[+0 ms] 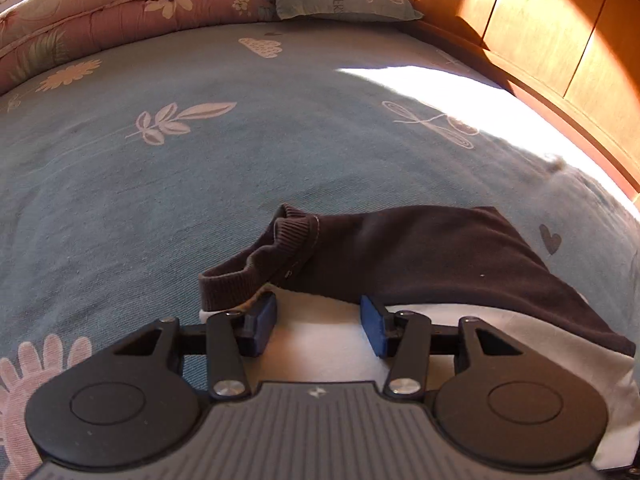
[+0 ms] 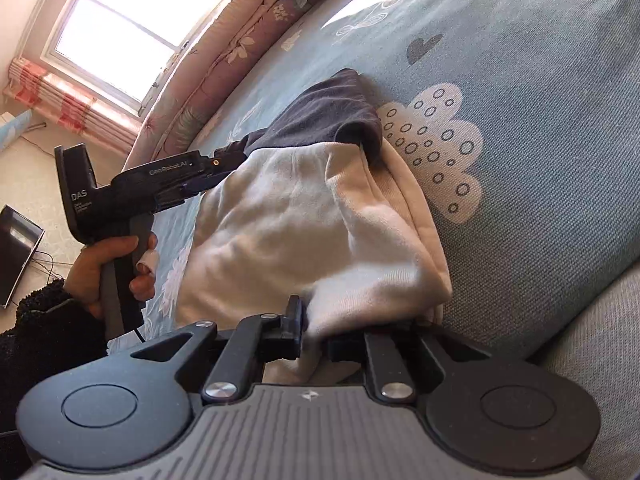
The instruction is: Fold clothes
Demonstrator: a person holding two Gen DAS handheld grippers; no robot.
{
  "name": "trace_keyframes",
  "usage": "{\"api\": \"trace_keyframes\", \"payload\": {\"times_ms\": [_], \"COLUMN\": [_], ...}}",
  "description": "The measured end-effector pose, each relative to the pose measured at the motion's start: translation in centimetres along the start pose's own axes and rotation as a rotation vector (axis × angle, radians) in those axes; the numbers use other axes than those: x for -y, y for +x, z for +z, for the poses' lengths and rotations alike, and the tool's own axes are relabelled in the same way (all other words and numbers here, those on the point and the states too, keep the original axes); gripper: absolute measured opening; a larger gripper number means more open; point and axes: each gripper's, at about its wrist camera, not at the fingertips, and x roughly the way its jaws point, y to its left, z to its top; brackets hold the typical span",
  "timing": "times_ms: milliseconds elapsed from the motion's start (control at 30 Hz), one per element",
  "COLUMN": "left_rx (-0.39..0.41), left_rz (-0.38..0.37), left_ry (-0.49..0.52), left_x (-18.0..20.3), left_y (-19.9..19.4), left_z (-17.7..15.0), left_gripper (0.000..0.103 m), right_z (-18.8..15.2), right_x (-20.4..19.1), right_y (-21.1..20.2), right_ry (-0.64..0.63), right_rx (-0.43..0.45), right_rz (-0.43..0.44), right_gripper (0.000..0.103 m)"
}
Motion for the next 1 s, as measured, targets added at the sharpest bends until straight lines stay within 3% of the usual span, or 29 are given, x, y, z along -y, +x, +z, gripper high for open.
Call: {"api": "trace_keyframes", "payload": {"times_ms": [67,167,233,300,400,500,567,733,833,1000], "left_rx": [0.013,0.019,0.061,0.091,0.057,-0.014,-0.004,0.008,0.014,-0.113], "left_rz": [-0.024,-0.005,-0.070,-0.149,-0.221,-0.159,-0.145,-0.188,-0.223,-0.193], "left_ry": [-0.060,-0.038,0.026,0.096,0.178,0.215,0.194,0.125,0.161,0.149], "left_x": [-1.2,0.0,2.0,4.5,7.3,7.9,7.5,7.2,8.2,8.5], "left_y": [-0.9,-2.6,-4.2,-5.3,-5.1,-4.1,-5.0,-9.7,-11.5,-11.0], "left_z": [-0.5,0.1,0.5,0.3,-1.2,-3.7,-5.2,-6.7,-8.5,-13.3], "left_gripper": [0.045,0.038,0.039,0.047,0.049,0.049,0.049,0.050,0.053,0.054], "right_z": [-0.1,-0.1,0.0,-0.1,0.0,0.2,0.3,0.8,2.1,2.9], "right_x": [-0.1,-0.1,-0.1,-0.2,-0.3,-0.3,-0.1,0.2,-0.4,-1.1], "right_y": [-0.2,-0.6,-1.1,-1.9,-3.3,-4.4,-5.1,-7.1,-8.3,-8.4], "right_ry": [-0.021,-0.050,-0.056,-0.068,-0.078,-0.079,-0.082,-0.094,-0.115,-0.121], "right_rx": [-0.006,-0.013,-0.020,-0.007,0.030,0.058,0.074,0.134,0.205,0.224], "right_rz": [-0.003,-0.009,-0.010,-0.024,-0.049,-0.070,-0.093,-0.146,-0.150,-0.131], "right_gripper": [0.016,0.017,0.018,0.021,0.036,0.040,0.043,0.043,0.043,0.045]}}
